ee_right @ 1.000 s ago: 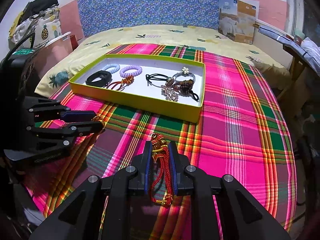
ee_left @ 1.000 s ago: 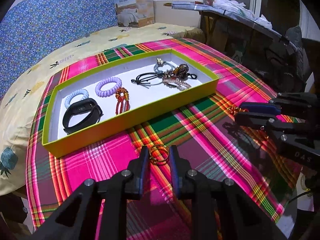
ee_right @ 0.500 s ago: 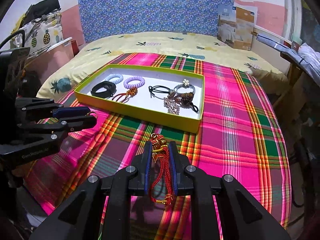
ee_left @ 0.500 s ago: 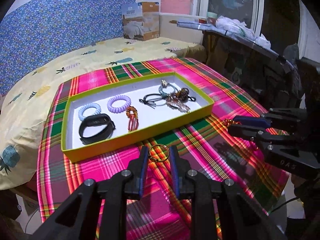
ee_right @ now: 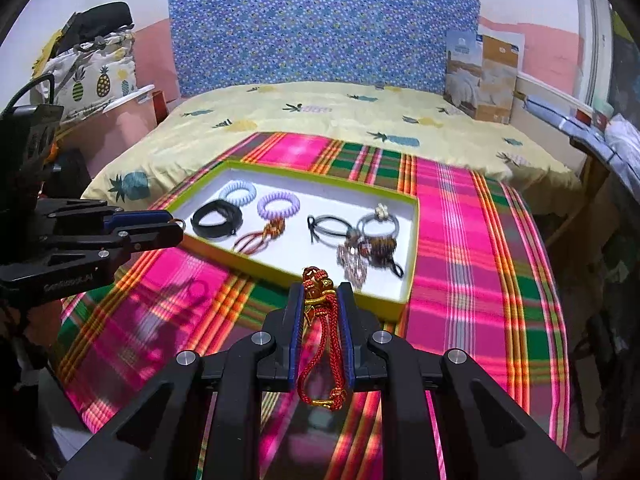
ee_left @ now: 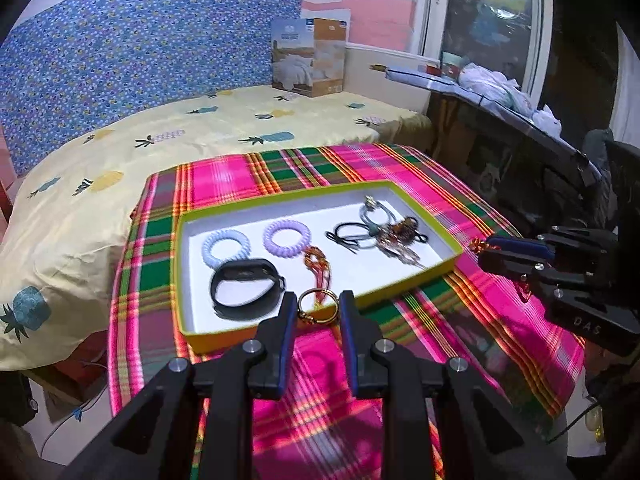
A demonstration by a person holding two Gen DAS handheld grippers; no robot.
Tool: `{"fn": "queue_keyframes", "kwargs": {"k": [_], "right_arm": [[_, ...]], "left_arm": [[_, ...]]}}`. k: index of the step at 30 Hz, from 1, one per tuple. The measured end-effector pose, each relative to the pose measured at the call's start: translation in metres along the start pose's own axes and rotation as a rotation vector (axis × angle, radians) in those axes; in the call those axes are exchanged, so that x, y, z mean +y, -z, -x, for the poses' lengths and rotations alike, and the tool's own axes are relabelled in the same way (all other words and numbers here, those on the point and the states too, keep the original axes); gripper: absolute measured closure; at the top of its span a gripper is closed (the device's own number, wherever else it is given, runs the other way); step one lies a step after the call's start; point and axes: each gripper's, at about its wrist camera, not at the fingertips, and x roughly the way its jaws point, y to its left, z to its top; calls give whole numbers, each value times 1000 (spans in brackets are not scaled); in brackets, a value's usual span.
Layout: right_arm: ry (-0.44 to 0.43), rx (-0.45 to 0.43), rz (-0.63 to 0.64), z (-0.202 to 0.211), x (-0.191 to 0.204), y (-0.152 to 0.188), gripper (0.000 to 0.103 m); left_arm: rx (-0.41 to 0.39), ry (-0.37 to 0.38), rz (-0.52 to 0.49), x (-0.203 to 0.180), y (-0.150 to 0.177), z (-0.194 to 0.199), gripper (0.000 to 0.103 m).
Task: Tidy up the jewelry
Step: 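Carry the gold ring and red tassel keychain into the box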
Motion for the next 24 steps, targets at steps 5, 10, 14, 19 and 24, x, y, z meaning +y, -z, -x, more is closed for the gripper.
{"fn": "queue_keyframes", "kwargs": {"k": [5,10,14,19,24], "right_arm": [[-12,-7,6,-12,-6,-17,86],[-22,-9,3,-27,-13,-35,86],[-23,2,7,-43,-19,-49,86],[-27,27,8,-64,-25,-59,86],[-35,66,18,-92,-28,-68,86]], "left_arm": [[-2,-17,5,12,-11,-9,81],[5,-19,6,18,-22,-21,81],[9,-15,-4,19,-29,-32,81],[25,-14,-15,19,-38,-49,81],[52,-20,-8,25,-43,-68,81]]}}
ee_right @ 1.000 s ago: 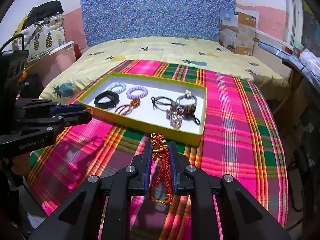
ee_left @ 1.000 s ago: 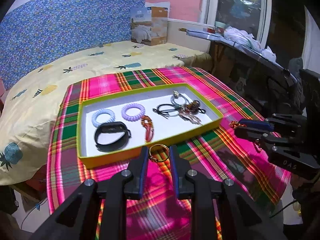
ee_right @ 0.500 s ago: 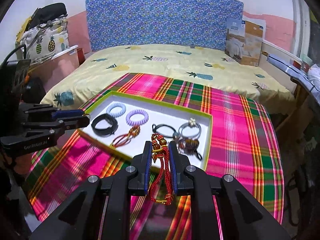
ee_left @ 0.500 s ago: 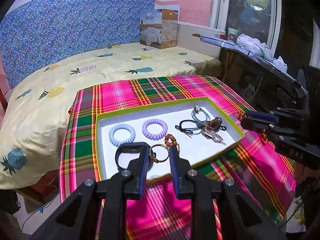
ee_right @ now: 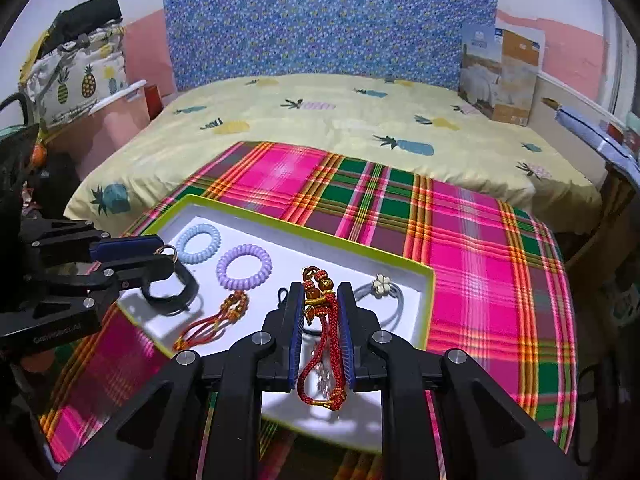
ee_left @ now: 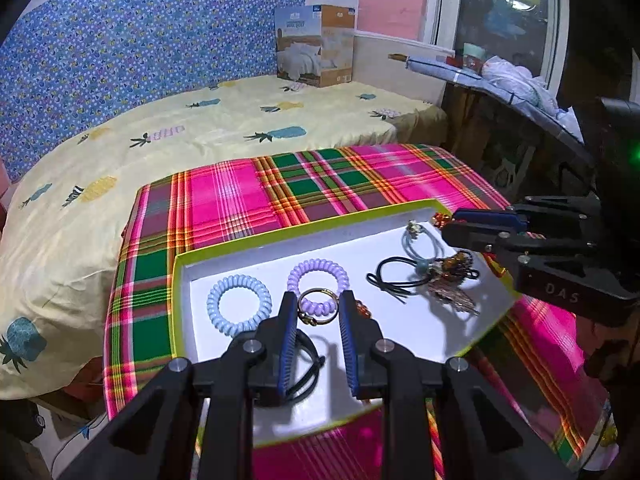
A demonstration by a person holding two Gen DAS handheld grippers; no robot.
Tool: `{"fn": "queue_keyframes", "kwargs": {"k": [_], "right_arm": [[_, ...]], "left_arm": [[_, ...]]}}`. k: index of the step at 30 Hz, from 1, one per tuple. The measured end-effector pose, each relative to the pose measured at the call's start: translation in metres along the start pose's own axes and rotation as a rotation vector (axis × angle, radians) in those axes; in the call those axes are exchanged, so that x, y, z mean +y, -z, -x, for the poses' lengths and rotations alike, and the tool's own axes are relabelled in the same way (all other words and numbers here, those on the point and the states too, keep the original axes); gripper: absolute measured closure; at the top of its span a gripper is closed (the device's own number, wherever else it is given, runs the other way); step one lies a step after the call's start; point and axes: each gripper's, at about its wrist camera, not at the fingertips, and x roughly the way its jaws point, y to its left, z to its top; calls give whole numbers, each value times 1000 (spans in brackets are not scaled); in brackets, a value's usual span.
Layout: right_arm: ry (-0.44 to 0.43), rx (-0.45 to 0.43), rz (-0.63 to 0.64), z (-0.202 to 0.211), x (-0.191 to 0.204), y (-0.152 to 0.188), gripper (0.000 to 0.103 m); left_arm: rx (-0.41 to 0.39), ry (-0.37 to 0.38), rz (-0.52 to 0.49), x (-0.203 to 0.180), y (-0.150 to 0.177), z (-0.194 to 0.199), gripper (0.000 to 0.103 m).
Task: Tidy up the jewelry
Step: 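Carry the gold ring and red tassel keychain into the box, then open both tools to release the ring and keychain, then withdraw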
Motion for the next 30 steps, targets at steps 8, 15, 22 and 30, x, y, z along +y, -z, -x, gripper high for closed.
{"fn": "queue_keyframes", "kwargs": {"k": [8,15,22,30], "right_arm": [[-6,84,0,-47,-5,-11,86],[-4,142,-28,-70,-13,-8,86],[-7,160,-38,-74,-14,-5,85],[-4,140,-43,-65,-14,-6,71]], "left_arm": [[52,10,18,5,1,-27,81],[79,41,-1,0,4,-37,81],[86,48,-10,-3,7,-41,80],[93,49,-14,-4,5,-42,80]]}}
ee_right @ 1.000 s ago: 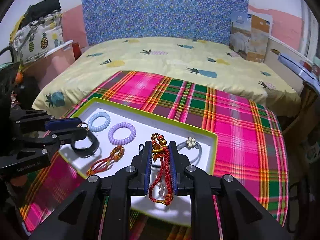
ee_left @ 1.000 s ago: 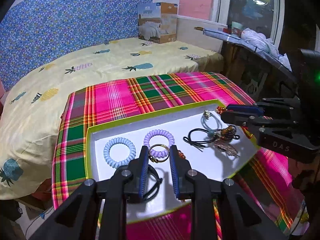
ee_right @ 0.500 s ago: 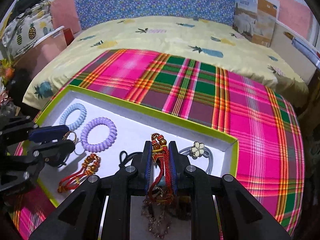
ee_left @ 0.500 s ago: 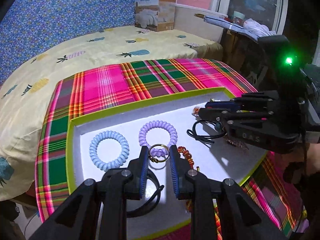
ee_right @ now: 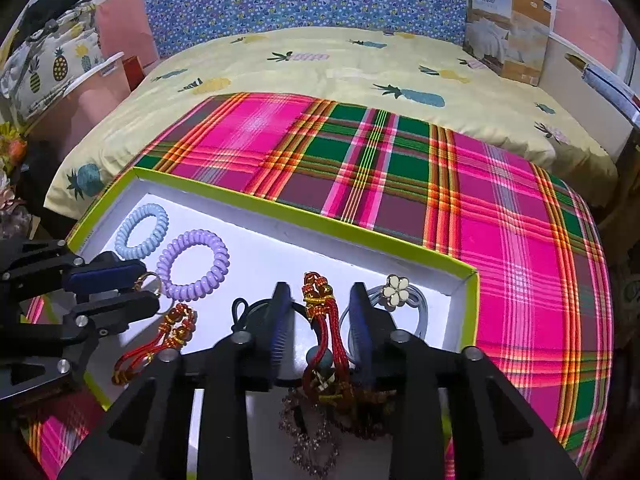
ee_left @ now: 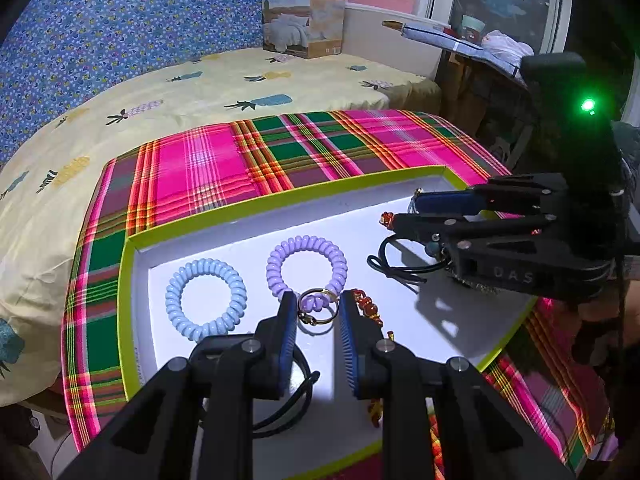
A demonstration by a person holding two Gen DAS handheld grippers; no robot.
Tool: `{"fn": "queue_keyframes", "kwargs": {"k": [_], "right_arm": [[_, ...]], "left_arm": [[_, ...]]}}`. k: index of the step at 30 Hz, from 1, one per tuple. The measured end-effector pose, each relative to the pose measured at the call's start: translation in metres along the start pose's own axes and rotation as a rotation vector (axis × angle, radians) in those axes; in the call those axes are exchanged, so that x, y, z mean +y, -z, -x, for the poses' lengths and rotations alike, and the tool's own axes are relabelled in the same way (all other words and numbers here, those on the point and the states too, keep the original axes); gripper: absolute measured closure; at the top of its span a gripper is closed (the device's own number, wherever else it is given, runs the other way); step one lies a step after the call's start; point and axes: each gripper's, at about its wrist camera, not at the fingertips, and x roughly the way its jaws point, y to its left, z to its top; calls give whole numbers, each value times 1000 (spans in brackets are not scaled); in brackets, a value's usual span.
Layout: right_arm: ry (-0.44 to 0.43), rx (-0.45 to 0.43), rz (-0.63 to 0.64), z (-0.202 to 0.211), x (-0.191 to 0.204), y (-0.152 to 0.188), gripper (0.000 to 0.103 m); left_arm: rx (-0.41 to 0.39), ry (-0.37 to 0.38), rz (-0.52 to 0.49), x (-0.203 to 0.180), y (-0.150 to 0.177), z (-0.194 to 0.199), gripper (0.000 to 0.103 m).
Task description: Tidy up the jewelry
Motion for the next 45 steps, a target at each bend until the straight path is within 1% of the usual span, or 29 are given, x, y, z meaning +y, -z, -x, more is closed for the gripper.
{"fn": "queue_keyframes", "kwargs": {"k": [9,16,24,28,32,36,45], "right_arm": [[0,-37,-16,23,2,4,71],[6,-87,-53,56,2,17,71],[6,-137,-81,102,16,51,71],[15,-151,-97,121,25,71,71],[31,-163,-104,136,35,87,71],[48,-171,-104,149,47,106,71],[80,-178,-112,171,64,138,71]], "left_arm": [[2,-3,0,-2,1,5,78],[-40,-37,17,-4,10,34,78],[-72,-88,57,-8,36,73,78],[-81,-101,74,-13,51,90,78],[-97,-121,96,-17,63,108,78],[-116,-124,123,-19,76,126,78],[-129,-143,152,-32,99,145,78]]}}
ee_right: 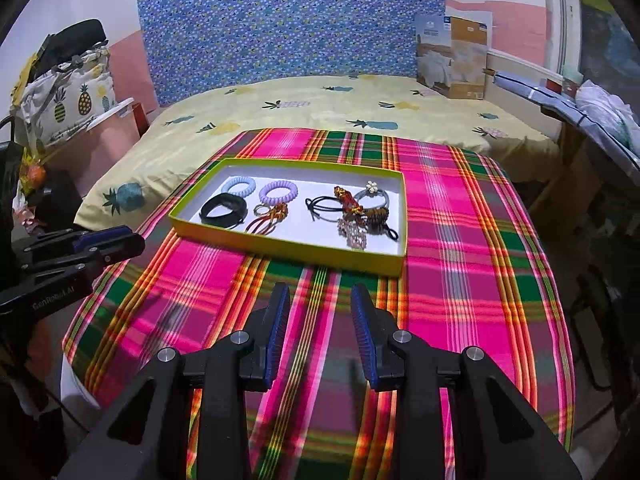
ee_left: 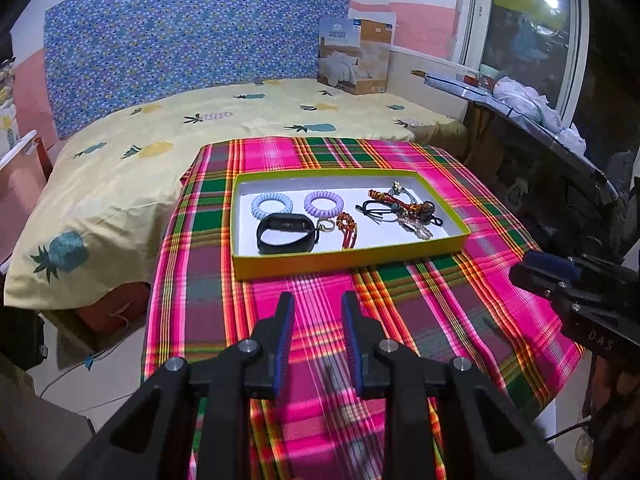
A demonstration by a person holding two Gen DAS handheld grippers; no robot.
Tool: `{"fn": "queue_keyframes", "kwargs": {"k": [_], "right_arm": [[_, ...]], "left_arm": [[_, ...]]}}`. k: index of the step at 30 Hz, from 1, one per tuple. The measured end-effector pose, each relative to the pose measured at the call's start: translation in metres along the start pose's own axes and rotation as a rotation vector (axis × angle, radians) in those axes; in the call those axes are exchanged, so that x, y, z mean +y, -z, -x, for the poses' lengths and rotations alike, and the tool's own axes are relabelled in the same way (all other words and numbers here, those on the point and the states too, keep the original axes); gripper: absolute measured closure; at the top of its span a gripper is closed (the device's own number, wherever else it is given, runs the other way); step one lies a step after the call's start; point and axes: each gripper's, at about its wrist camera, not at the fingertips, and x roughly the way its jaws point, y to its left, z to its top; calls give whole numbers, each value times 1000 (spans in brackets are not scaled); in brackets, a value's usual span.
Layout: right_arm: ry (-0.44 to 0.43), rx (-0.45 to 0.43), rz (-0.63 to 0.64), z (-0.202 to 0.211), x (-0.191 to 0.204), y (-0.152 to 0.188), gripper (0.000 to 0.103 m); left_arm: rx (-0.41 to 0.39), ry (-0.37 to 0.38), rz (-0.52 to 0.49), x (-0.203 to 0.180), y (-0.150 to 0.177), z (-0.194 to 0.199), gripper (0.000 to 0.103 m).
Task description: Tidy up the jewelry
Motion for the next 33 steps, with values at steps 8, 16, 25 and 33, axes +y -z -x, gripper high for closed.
{"fn": "queue_keyframes", "kwargs": {"k": [8,16,25,33], "right_arm": [[9,15,-4,5,6,14,71],[14,18,-2,4,7,16,71],[14,31,2,0,6,15,71],[14,35,1,-1,7,14,71]], "left_arm": [[18,-4,19,1,15,2,78],[17,-12,25,3,16,1,78],[21,-11,26,3,15,-1,78],[24,-14,25,3,15,-3,78]]}}
